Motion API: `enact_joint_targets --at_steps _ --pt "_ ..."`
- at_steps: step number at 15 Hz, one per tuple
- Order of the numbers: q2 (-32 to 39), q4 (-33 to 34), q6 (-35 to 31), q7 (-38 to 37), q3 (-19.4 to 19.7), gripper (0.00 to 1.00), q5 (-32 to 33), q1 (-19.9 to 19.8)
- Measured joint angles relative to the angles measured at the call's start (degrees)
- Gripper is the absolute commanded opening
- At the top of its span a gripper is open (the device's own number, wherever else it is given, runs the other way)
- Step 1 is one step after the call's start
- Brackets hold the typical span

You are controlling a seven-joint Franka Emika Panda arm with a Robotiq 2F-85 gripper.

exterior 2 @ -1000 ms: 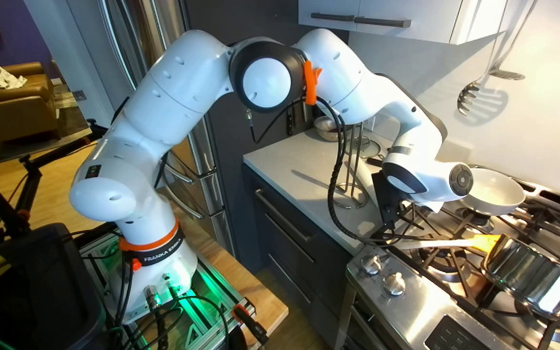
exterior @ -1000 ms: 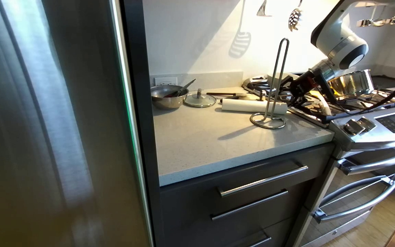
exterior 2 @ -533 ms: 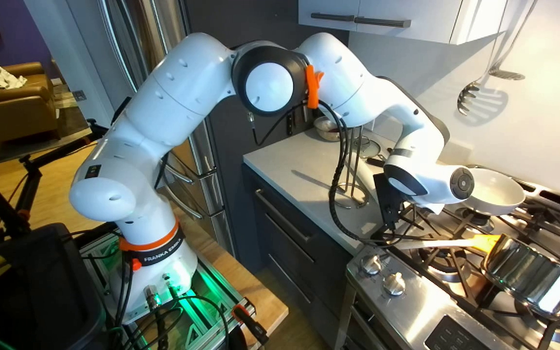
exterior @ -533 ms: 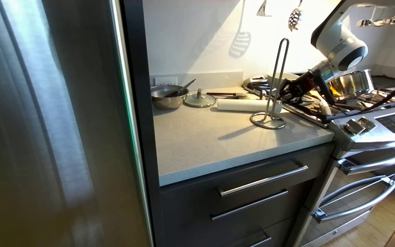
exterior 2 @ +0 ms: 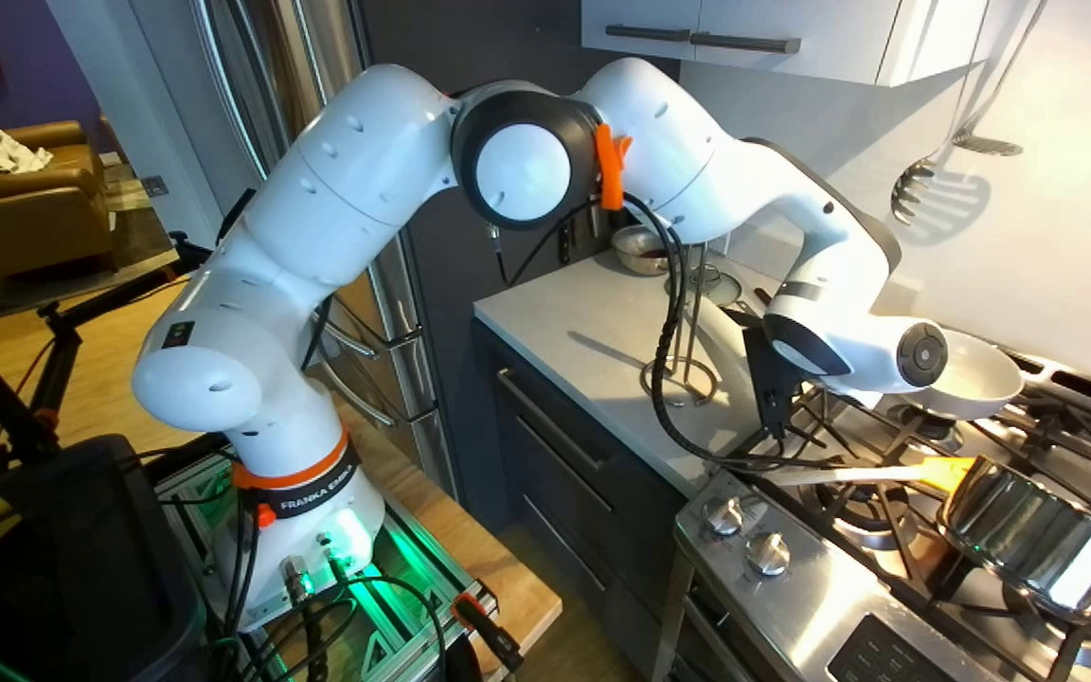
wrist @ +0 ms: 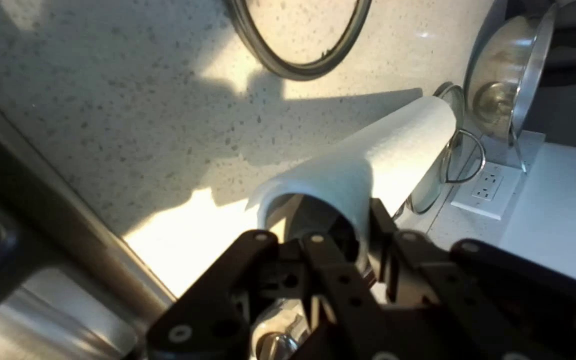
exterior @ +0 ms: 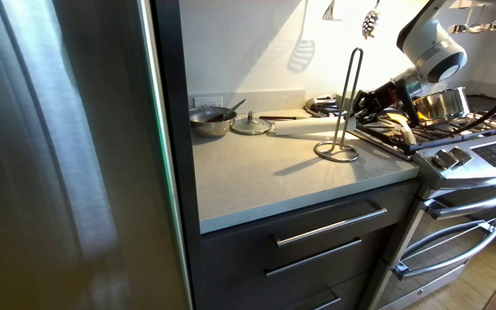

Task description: Put the paper towel roll on the silver stand

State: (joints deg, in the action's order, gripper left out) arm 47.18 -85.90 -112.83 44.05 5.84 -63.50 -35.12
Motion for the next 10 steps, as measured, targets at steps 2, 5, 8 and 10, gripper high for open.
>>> enact_joint_targets --at_steps 2,5,8,10 --pt "-0.4 0.8 0.7 0.2 0.1 0.02 -0.2 -0.3" --pt "-2.7 0.8 1.0 1.1 0.8 0.02 0.3 -0.2" --pt "-6.9 0.3 1.0 1.2 2.3 0.02 2.9 0.2" --pt "-10.0 -0.3 1.0 1.2 3.5 0.02 6.3 0.9"
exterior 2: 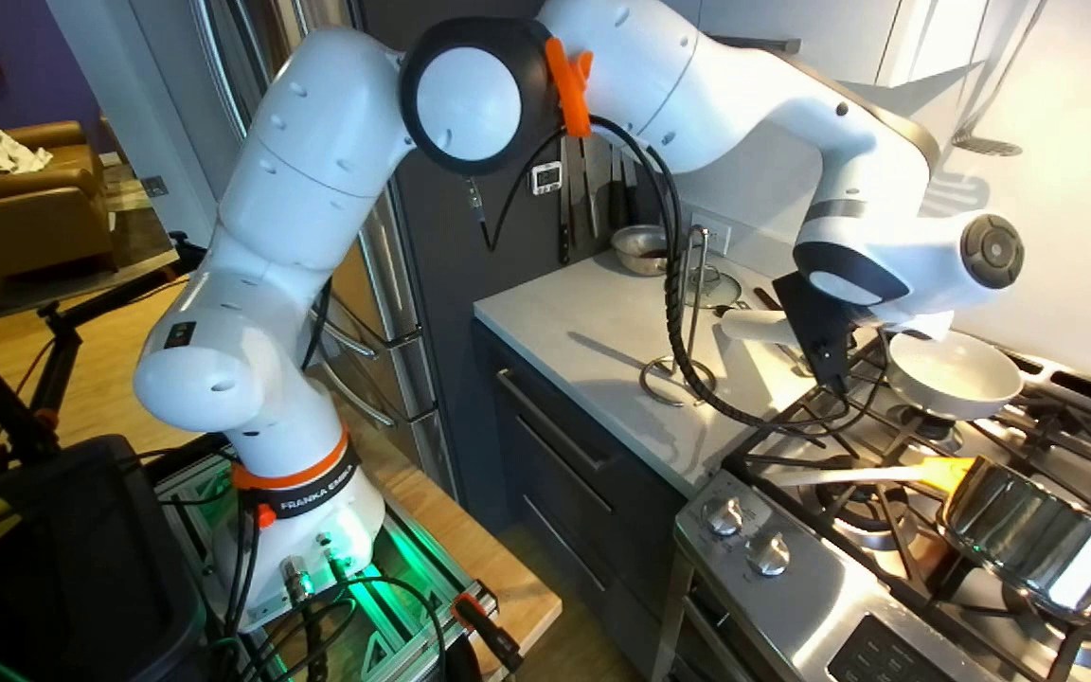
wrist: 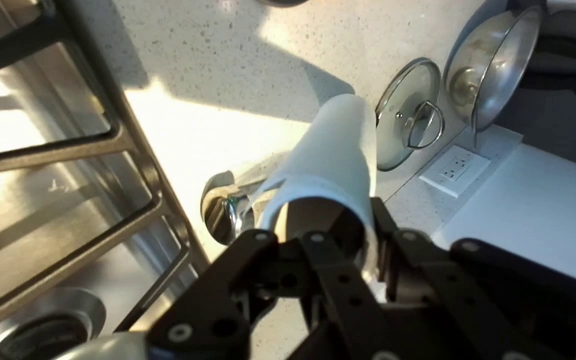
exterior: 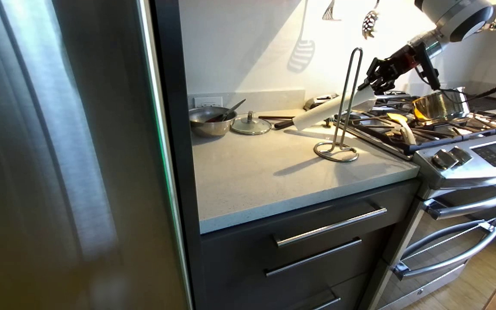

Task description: Put the paper towel roll on the silver stand

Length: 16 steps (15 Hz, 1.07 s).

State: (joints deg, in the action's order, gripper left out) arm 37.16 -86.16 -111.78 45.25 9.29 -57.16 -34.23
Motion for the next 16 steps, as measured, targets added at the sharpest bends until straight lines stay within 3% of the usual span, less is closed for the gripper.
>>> enact_joint_targets --at_steps 11,12,15,16 --pt "-15.5 -3.1 -0.2 -0.9 2.6 0.02 25.8 6.2" --pt "-16.8 -3.3 -0.7 -1.0 2.6 0.07 28.0 6.7" --pt "-17.6 -3.2 -0.7 -1.1 2.4 0.07 28.3 6.8" --pt "-17.3 -3.2 -0.7 -1.1 2.4 0.02 28.3 6.8"
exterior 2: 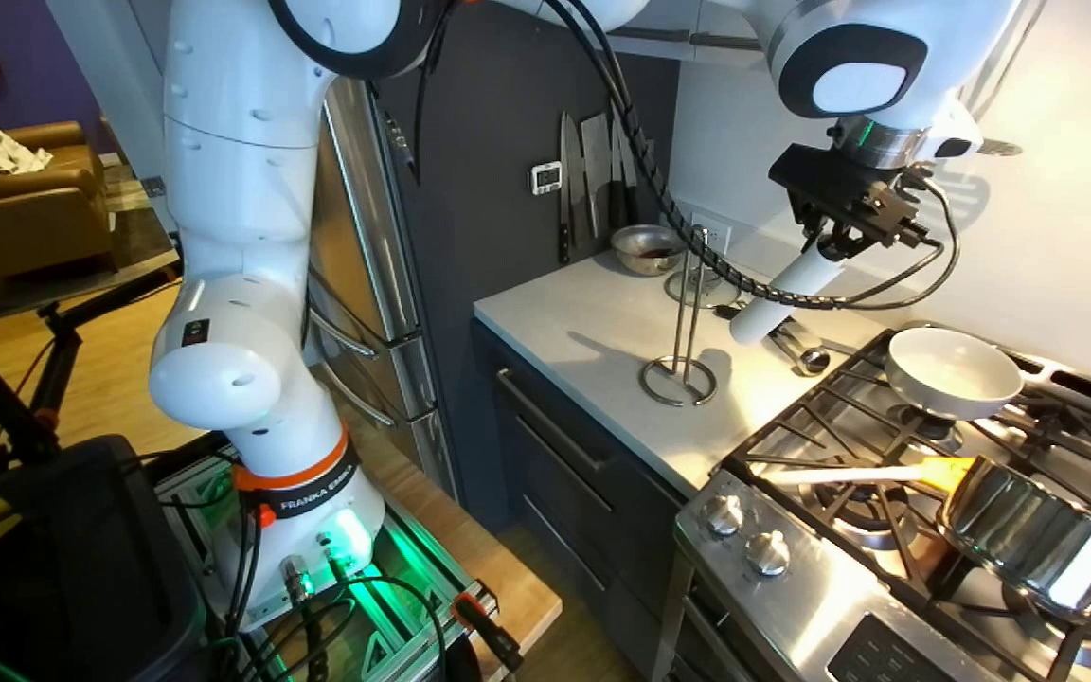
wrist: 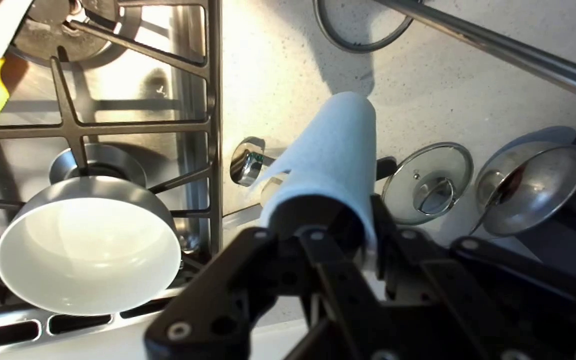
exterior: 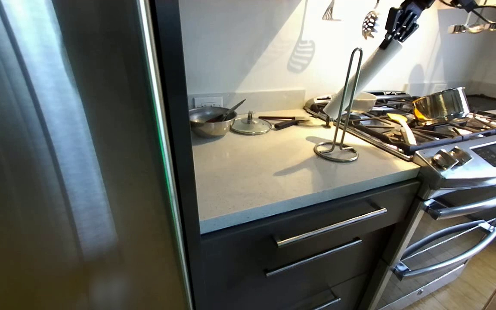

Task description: Put the paper towel roll on the silver stand

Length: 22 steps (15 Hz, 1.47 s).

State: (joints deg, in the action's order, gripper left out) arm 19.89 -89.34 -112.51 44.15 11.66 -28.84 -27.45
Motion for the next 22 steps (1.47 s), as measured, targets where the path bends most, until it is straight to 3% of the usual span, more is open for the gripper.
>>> enact_joint_targets --at_steps 4,10,22 --pt "0.2 0.7 0.0 1.8 0.0 0.02 1.3 0.0" --pt "-4.8 3.3 0.8 9.1 0.0 0.02 10.7 0.5" --pt "-14.7 6.5 9.4 21.1 -0.2 0.02 19.8 7.6"
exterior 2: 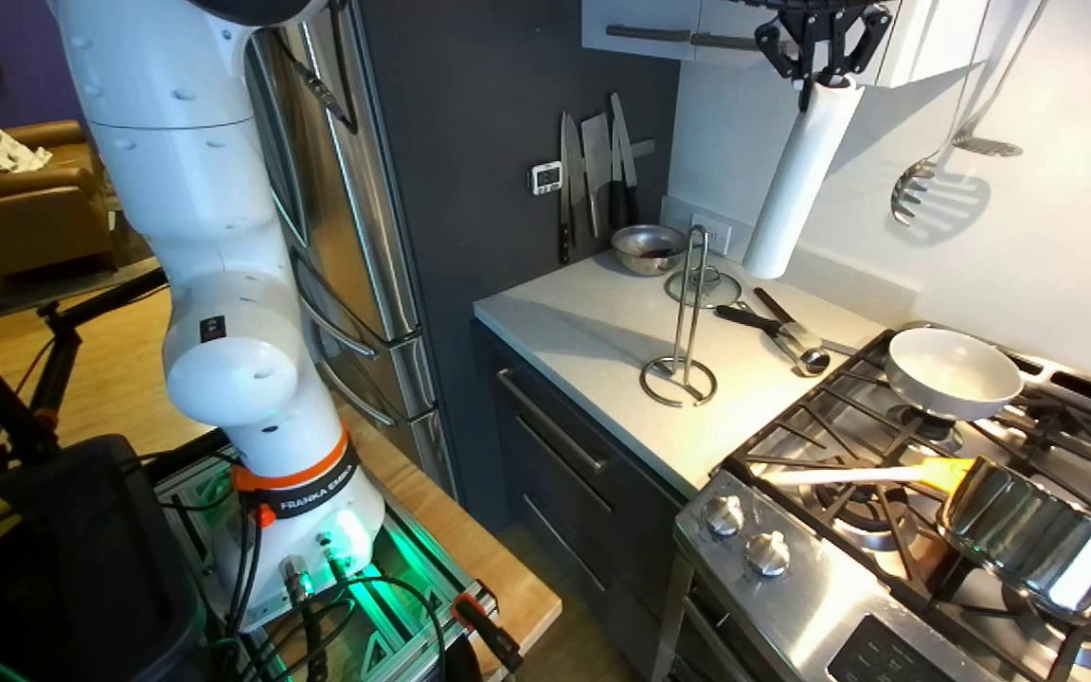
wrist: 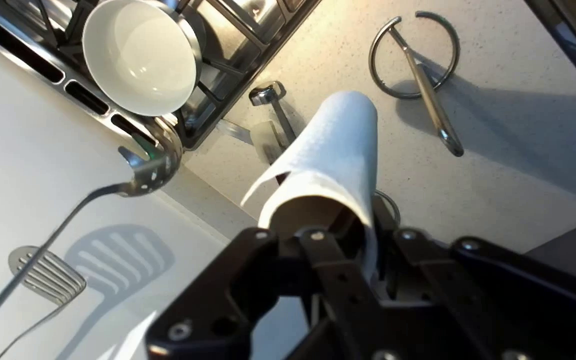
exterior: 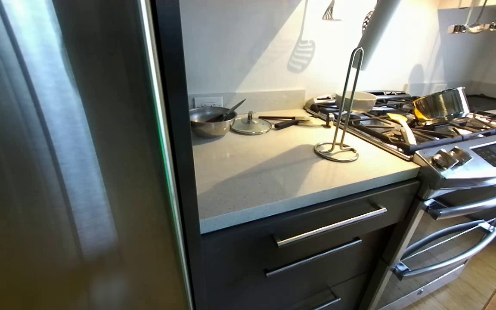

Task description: Put the paper towel roll on the silver stand

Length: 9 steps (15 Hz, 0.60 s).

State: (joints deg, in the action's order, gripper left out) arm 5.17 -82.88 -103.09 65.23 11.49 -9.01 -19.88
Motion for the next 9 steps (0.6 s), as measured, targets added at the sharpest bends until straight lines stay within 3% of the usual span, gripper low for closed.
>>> enact_joint_targets --at_steps 9 --pt "-3.8 3.8 3.7 6.9 -1.5 0.02 3.2 2.8"
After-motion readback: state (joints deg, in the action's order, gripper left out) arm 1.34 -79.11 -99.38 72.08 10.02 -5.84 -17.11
